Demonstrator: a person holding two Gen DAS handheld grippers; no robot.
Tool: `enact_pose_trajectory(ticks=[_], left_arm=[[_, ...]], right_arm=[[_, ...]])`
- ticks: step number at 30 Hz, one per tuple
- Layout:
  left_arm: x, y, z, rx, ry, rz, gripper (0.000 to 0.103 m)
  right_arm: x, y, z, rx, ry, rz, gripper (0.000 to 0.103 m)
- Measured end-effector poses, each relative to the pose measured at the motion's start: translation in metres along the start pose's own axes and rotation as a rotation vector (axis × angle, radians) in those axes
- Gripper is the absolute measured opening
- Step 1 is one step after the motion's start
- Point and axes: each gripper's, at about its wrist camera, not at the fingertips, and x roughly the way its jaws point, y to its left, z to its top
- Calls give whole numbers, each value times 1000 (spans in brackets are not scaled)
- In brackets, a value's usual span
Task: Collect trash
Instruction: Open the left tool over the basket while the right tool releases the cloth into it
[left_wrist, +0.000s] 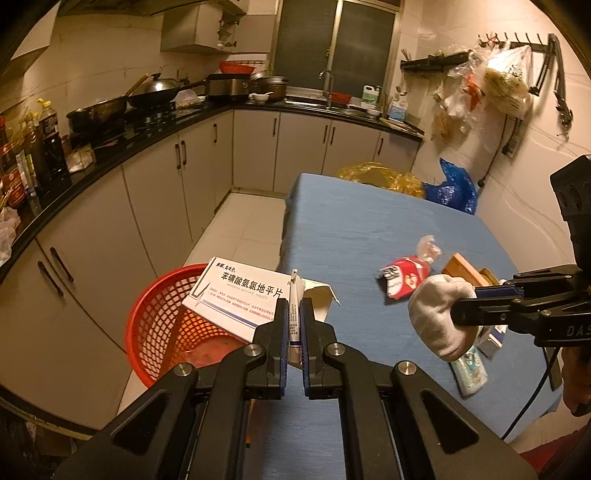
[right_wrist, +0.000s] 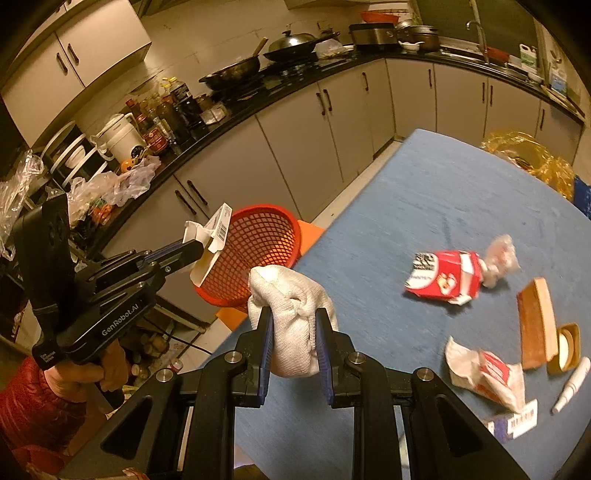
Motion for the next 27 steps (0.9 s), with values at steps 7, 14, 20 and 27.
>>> enact_pose_trajectory(ticks=[7,14,20,27], left_arm=[[11,36,-1,-35,29,28,5],[27,66,-2,-66,60,34,5],[40,89,-6,-97,96,22,5],[51,99,-11,-108,128,4,5]], right_arm=[[32,17,21,-8,20,34,23],[66,24,44,5,41,57,23],[94,31,60,13,61,61,24],[125,39,74,22,80,46,29]])
